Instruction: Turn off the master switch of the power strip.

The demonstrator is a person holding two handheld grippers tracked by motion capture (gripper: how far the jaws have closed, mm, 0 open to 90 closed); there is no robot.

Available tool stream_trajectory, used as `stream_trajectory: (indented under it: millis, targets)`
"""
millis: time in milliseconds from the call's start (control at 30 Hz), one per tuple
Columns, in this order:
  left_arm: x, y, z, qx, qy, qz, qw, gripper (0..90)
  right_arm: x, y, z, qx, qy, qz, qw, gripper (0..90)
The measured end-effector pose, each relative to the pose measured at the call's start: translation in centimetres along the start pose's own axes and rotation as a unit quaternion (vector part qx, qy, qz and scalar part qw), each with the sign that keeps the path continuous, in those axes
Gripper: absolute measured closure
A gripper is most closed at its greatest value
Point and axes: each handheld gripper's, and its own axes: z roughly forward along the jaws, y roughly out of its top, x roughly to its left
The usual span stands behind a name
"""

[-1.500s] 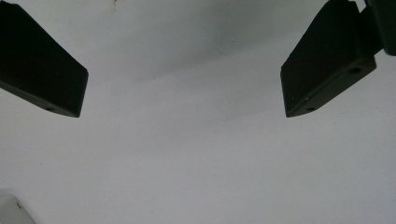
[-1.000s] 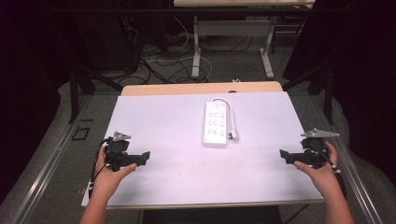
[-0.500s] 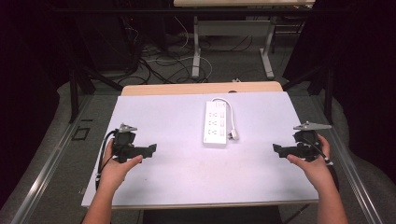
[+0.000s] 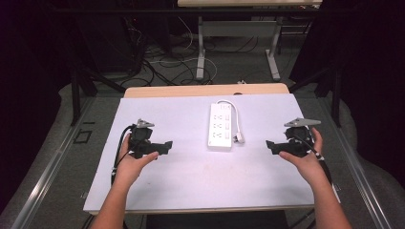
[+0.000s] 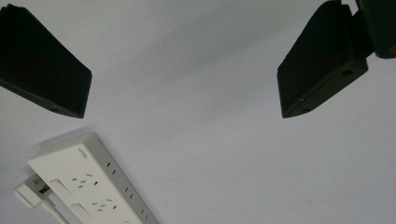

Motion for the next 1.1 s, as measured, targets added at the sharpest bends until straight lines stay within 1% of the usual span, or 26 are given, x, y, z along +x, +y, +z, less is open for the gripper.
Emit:
stream_trajectory:
  millis: [133, 167, 233, 267, 300, 333, 433, 467, 500, 533, 600, 633, 667, 700, 733, 767, 800, 833, 867, 900, 933, 967, 1000, 1033, 1067, 1100]
  targets:
    - [0.3, 0.1, 0.5, -0.012, -0.004, -0.013, 0.9998, 3.2, 0.7, 1.3, 0.4, -0.001, 0.005, -0.011, 0.9999, 9.3]
    - [0.5, 0.2, 0.6, -0.013, 0.001, -0.011, 0.9999, 3.2, 1.2, 2.1, 0.8, -0.002, 0.011, -0.021, 0.9997, 9.3]
    - [0.9, 0.3, 0.7, -0.007, -0.001, -0.007, 0.9999, 3.2, 1.6, 2.8, 1.2, -0.005, 0.016, -0.031, 0.9994, 10.2]
    - [1.1, 0.2, 0.7, -0.007, -0.004, -0.014, 0.9999, 3.2, 1.8, 3.1, 1.3, -0.005, 0.02, -0.033, 0.9993, 11.6]
    - [1.1, 0.2, 0.7, -0.007, -0.004, -0.014, 0.9999, 3.2, 1.8, 3.1, 1.3, -0.005, 0.02, -0.033, 0.9993, 11.6]
    - [1.2, 0.2, 0.6, -0.004, -0.004, -0.012, 0.9999, 3.1, 2.3, 3.7, 1.7, -0.005, 0.027, -0.035, 0.999, 12.5]
    - [1.5, 0.1, 0.7, -0.012, -0.003, -0.014, 0.9998, 2.7, 2.6, 4.2, 2.1, -0.005, 0.032, -0.041, 0.9986, 13.4]
    - [1.7, 0.1, 0.6, -0.007, -0.001, -0.012, 0.9999, 0.8, 2.8, 4.6, 2.5, -0.003, 0.033, -0.048, 0.9983, 14.8]
    - [1.8, 0.1, 0.6, -0.008, 0.0, -0.012, 0.9999, 0.8, 2.8, 4.6, 2.5, -0.003, 0.033, -0.048, 0.9983, 14.8]
    - [1.8, 0.1, 0.6, -0.014, -0.002, -0.019, 0.9997, 0.6, 3.1, 5.1, 2.9, 0.002, 0.029, -0.049, 0.9984, 15.0]
    - [2.0, 0.1, 0.4, -0.016, 0.001, -0.018, 0.9997, 0.6, 3.1, 5.4, 3.2, 0.004, 0.03, -0.051, 0.9983, 15.2]
    - [1.9, 0.0, 0.4, -0.02, 0.005, -0.023, 0.9995, 0.6, 3.3, 5.6, 3.3, 0.004, 0.031, -0.05, 0.9982, 15.3]
    - [2.0, 0.0, 0.4, -0.024, 0.006, -0.018, 0.9995, 0.6, 3.4, 6.1, 3.7, 0.007, 0.033, -0.057, 0.9978, 15.5]
    - [2.1, -0.1, 0.3, -0.018, 0.007, -0.015, 0.9997, 0.6, 3.5, 6.3, 3.8, 0.011, 0.034, -0.058, 0.9977, 15.6]
    - [2.1, -0.1, 0.3, -0.024, 0.01, -0.014, 0.9996, 0.6, 3.5, 6.3, 3.8, 0.011, 0.034, -0.058, 0.9977, 15.6]
    - [2.1, -0.2, 0.3, -0.025, 0.008, -0.016, 0.9995, 0.6, 3.6, 6.8, 4.1, 0.012, 0.038, -0.062, 0.9973, 16.6]
    - [2.1, -0.2, 0.3, -0.026, 0.005, -0.02, 0.9994, 0.6, 3.6, 6.8, 4.1, 0.012, 0.038, -0.062, 0.9973, 16.6]
    - [2.2, -0.3, 0.2, -0.026, 0.007, -0.019, 0.9995, 0.6, 3.7, 7.4, 4.4, 0.014, 0.045, -0.059, 0.9972, 20.5]
    - [2.2, -0.3, 0.2, -0.025, 0.007, -0.021, 0.9995, 0.6, 3.7, 7.6, 4.6, 0.016, 0.048, -0.059, 0.997, 20.9]
    - [2.2, -0.3, 0.2, -0.025, 0.008, -0.024, 0.9994, 0.6, 3.7, 7.6, 4.6, 0.016, 0.048, -0.059, 0.997, 20.9]
    - [2.3, -0.4, 0.1, -0.028, 0.011, -0.027, 0.9992, 0.6, 3.8, 8.1, 4.9, 0.018, 0.046, -0.06, 0.997, 20.9]
    - [2.3, -0.4, 0.1, -0.028, 0.011, -0.027, 0.9992, 0.6, 3.8, 8.1, 4.9, 0.018, 0.046, -0.06, 0.997, 20.9]
    - [2.4, -0.4, 0.0, -0.024, 0.011, -0.024, 0.9994, 0.6, 3.9, 8.7, 5.3, 0.021, 0.048, -0.062, 0.9967, 21.2]
    - [2.4, -0.4, 0.0, -0.029, 0.012, -0.029, 0.9991, 0.6, 3.9, 8.9, 5.4, 0.024, 0.047, -0.062, 0.9967, 21.6]
    - [2.5, -0.4, 0.0, -0.029, 0.012, -0.026, 0.9992, 0.6, 4.0, 9.2, 5.6, 0.026, 0.047, -0.059, 0.9968, 21.9]
    - [2.5, -0.4, -0.1, -0.029, 0.011, -0.03, 0.9991, 0.6, 4.0, 9.4, 5.8, 0.028, 0.046, -0.06, 0.9967, 22.5]
